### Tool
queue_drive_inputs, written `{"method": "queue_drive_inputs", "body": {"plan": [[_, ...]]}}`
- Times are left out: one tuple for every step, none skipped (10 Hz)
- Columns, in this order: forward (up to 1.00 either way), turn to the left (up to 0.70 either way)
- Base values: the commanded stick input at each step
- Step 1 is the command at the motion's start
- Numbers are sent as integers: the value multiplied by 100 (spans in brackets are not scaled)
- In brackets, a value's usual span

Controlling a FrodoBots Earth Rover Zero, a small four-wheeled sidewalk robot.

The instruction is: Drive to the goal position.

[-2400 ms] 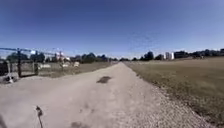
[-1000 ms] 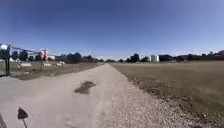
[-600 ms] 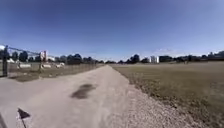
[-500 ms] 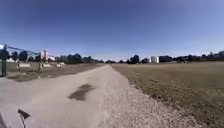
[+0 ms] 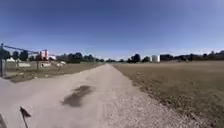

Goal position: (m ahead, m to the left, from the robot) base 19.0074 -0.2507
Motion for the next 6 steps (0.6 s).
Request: {"method": "queue_drive_inputs", "body": {"plan": [[69, 3], [69, 3], [69, 3], [69, 3], [69, 3], [69, 3]]}}
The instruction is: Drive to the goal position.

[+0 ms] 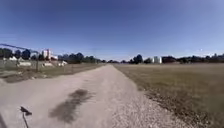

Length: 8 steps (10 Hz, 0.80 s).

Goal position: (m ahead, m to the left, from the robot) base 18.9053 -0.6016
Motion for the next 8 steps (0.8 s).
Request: {"method": "queue_drive_inputs", "body": {"plan": [[69, 3], [69, 3], [69, 3], [69, 3], [69, 3], [69, 3], [69, 3], [69, 3]]}}
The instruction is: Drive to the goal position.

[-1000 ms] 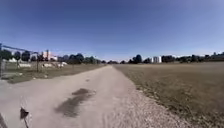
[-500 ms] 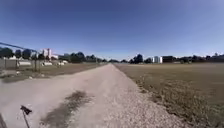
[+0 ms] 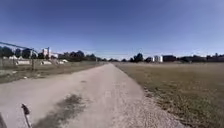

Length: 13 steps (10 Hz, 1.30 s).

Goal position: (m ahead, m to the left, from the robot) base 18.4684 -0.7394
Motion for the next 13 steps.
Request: {"method": "queue_drive_inputs", "body": {"plan": [[69, 3], [69, 3], [69, 3], [69, 3], [69, 3], [69, 3], [69, 3], [69, 3], [69, 3], [69, 3], [69, 3], [69, 3], [69, 3]]}}
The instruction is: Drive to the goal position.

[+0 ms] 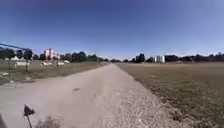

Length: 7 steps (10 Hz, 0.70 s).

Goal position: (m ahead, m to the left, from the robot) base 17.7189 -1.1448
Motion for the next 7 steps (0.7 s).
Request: {"method": "queue_drive_inputs", "body": {"plan": [[69, 3], [69, 3], [69, 3], [69, 3], [69, 3], [69, 3], [69, 3]]}}
